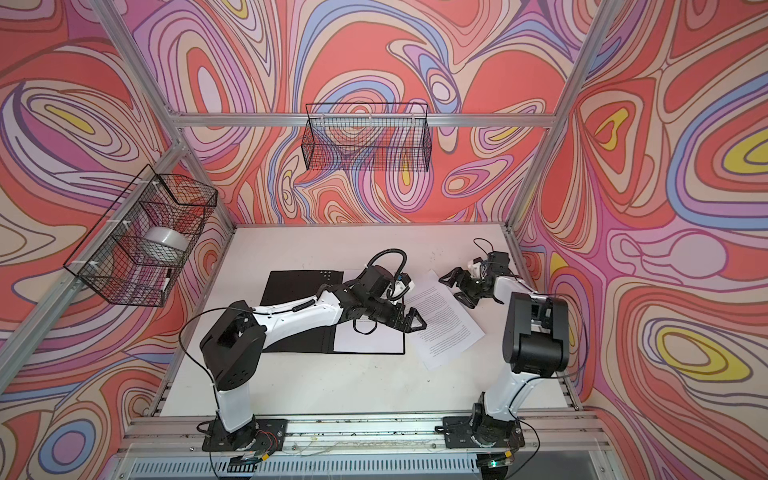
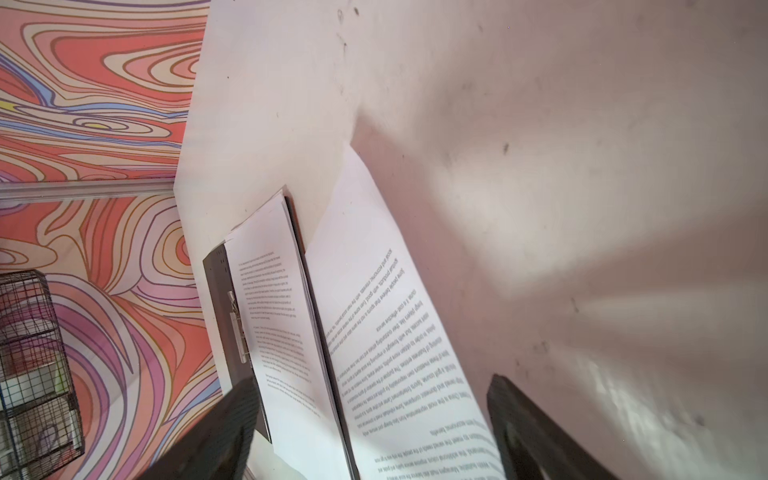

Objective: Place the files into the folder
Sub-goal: 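Grasp the next loose printed sheet with the right gripper while the left reaches toward it, then lift the printed sheet with the right gripper and swing it over the folder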

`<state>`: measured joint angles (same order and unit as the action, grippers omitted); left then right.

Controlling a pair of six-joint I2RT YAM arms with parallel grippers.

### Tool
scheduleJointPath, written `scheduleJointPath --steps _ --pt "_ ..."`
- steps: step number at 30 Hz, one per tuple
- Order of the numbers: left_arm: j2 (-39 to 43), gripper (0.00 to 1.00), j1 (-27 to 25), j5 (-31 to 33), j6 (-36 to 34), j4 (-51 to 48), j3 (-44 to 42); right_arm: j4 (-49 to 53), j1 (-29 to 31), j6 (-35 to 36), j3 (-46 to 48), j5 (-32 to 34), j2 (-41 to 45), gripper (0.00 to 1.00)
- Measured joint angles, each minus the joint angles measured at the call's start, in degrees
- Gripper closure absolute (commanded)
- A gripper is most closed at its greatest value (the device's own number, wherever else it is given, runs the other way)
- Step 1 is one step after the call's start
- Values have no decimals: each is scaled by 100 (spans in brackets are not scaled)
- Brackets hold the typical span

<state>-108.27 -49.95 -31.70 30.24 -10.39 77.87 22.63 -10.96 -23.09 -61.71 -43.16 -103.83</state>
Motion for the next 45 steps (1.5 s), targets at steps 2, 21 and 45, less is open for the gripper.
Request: scheduleJointPath --steps 2,21,45 --pt "4 0 2 2 0 9 -4 155 59 105 -63 -50 -166 19" --pt "920 0 579 -264 35 85 -466 1228 275 780 -481 914 -280 87" --pt "4697 0 1930 1263 -1355 -1600 -2046 1794 273 485 -439 1648 940 100"
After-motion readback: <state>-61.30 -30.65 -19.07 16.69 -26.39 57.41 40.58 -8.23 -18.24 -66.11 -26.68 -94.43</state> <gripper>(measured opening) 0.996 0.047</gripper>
